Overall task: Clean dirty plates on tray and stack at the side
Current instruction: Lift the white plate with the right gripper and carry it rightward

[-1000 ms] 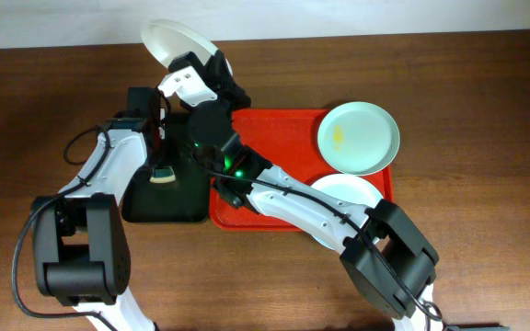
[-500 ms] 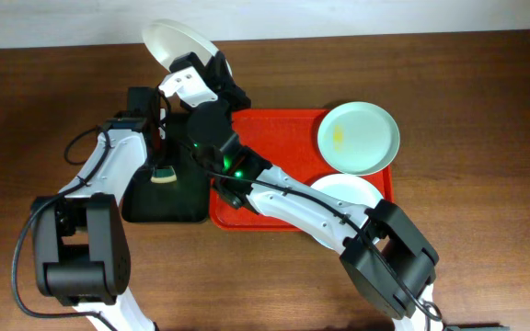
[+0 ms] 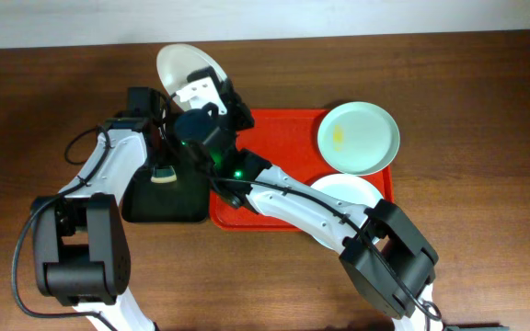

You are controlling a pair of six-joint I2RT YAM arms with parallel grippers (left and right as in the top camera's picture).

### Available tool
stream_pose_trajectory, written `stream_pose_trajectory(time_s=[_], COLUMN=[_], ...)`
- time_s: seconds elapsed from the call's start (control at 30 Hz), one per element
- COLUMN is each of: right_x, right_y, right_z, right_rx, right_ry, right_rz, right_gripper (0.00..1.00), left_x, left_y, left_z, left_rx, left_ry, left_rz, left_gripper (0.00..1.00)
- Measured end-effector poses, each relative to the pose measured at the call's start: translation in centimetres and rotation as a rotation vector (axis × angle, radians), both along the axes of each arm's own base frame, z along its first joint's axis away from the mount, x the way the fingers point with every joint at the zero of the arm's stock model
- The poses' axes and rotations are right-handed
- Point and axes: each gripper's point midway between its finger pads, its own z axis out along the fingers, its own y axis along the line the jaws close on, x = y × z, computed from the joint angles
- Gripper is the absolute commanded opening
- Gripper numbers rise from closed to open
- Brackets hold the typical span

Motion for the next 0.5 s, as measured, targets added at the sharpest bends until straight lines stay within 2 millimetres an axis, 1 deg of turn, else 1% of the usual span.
stream_pose_trajectory(time_s=[0.13, 0.33, 0.4, 0.5], right_x=[-0.8, -2.2, -2.0, -1.2], right_y=[0.5, -1.0, -1.7, -2.3], right_z=[-3.2, -7.9, -8.9, -9.6], right_rx=[0.06, 0.182, 0.236, 0.307], right_ry=[0.12, 0.315, 0.362, 0.407], right_rz=[0.036, -0.02, -0.036, -0.034], right_gripper=[0.04, 0.04, 0.04, 0.04], left_x=[0.0, 0.0, 0.0, 0.0], left_y=[0.0, 0.0, 0.0, 0.0], left_z=[0.0, 0.0, 0.0, 0.0], left_rx=[0.0, 0.0, 0.0, 0.0], left_ry=[0.0, 0.0, 0.0, 0.0], left_rz=[0.0, 0.0, 0.0, 0.0], left_gripper=[0.0, 0.0, 0.0, 0.0])
